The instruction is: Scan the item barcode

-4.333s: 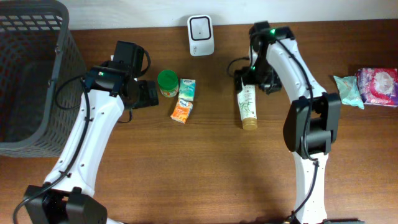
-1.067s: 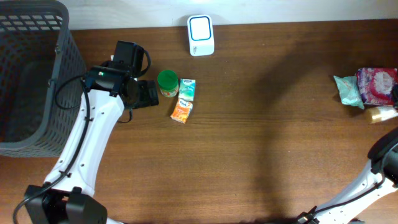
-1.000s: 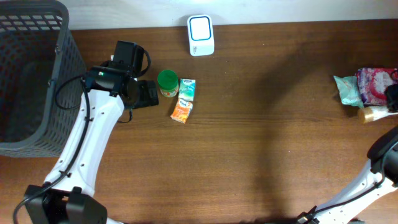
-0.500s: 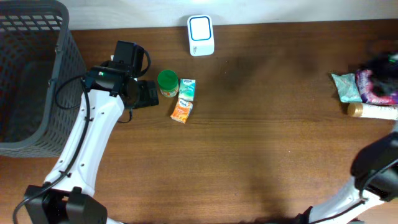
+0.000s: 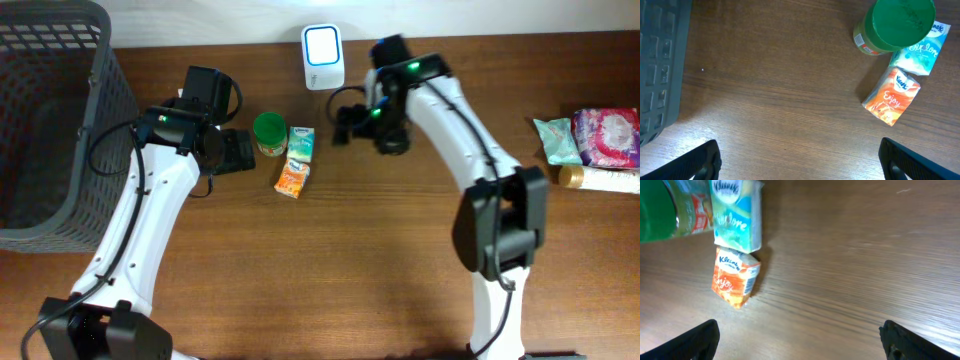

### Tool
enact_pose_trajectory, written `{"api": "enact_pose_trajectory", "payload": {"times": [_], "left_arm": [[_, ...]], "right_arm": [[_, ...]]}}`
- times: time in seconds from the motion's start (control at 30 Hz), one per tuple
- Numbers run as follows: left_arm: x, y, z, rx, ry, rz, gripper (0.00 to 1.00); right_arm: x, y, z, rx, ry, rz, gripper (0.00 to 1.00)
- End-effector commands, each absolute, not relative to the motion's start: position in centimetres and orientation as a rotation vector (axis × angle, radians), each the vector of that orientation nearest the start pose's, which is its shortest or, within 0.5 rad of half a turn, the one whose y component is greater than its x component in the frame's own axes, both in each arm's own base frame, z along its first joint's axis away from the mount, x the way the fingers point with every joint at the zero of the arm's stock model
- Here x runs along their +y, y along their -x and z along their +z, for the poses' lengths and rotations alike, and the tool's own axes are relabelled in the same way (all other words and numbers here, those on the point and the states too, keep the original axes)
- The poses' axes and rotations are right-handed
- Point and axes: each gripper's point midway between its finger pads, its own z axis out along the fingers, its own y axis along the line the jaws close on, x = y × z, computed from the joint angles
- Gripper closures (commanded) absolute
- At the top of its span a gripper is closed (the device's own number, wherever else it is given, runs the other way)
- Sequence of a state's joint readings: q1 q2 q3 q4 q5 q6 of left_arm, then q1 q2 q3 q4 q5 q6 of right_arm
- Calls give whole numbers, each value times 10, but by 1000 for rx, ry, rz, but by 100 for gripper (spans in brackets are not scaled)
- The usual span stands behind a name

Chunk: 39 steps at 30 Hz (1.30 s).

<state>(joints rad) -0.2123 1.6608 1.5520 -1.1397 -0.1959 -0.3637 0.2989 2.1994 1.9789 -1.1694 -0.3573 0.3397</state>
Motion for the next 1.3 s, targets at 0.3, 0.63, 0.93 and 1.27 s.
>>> {"api": "enact_pose_trajectory", "payload": {"times": [0.3, 0.63, 0.93, 1.27], "left_arm": [[-45, -370, 182, 2752, 267, 141, 1], [-45, -370, 182, 2752, 267, 141, 1], [-45, -370, 182, 2752, 267, 141, 1], [-45, -370, 182, 2752, 267, 141, 1]], "right_arm": [[310, -410, 39, 3070, -110, 648, 30], [316, -401, -3, 3121, -149, 519, 59], [220, -395, 27, 3194, -229, 47, 96], [200, -381, 74, 3294, 0, 115, 41]]}}
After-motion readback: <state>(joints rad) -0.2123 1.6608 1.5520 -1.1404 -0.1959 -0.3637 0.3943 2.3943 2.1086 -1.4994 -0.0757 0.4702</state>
